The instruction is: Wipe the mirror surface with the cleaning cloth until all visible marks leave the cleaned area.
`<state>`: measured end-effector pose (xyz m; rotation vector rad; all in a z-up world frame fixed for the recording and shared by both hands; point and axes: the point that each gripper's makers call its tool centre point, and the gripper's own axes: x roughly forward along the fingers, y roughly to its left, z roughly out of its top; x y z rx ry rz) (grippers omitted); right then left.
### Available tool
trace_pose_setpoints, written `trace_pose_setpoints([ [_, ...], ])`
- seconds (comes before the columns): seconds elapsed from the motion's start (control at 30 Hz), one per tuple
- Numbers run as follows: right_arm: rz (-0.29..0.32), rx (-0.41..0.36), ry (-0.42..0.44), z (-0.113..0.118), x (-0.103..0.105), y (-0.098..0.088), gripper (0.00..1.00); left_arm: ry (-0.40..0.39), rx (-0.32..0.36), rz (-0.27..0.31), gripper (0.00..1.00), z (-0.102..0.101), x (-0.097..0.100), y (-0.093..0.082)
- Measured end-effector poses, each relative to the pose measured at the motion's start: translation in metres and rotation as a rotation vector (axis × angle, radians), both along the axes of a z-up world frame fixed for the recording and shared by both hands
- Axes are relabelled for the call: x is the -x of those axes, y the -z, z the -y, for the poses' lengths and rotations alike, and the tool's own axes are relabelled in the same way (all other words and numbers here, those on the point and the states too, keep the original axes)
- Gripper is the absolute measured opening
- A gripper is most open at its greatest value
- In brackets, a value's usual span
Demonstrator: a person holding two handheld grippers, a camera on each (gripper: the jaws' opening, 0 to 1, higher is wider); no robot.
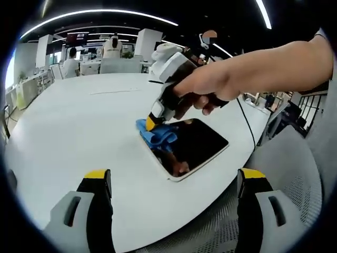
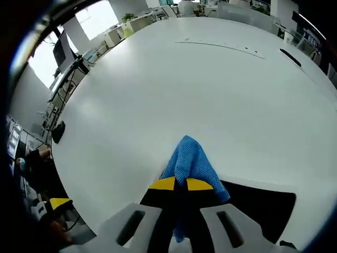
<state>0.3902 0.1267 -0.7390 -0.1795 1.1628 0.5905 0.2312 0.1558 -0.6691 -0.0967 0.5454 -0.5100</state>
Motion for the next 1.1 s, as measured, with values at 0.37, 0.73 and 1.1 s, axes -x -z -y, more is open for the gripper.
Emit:
trace_pose_setpoints([
  [0.37,-0.001,0.002,-0.051,0.0,0.005,-0.002,0.0,-0.004,-0.008,-0.014,0.99,-0.001,0.001,0.002],
  [0.73,0.031,0.001,-0.035,0.001,0.011,-0.003,0.0,0.008,-0.011,-0.011,0.99,0.001,0.001,0.003],
  [1.1,-0.069,-0.044,-0.031,0.003,0.031,-0.001,0.0,0.002,-0.014,-0.01,0.99,-0.002,0.0,0.003],
])
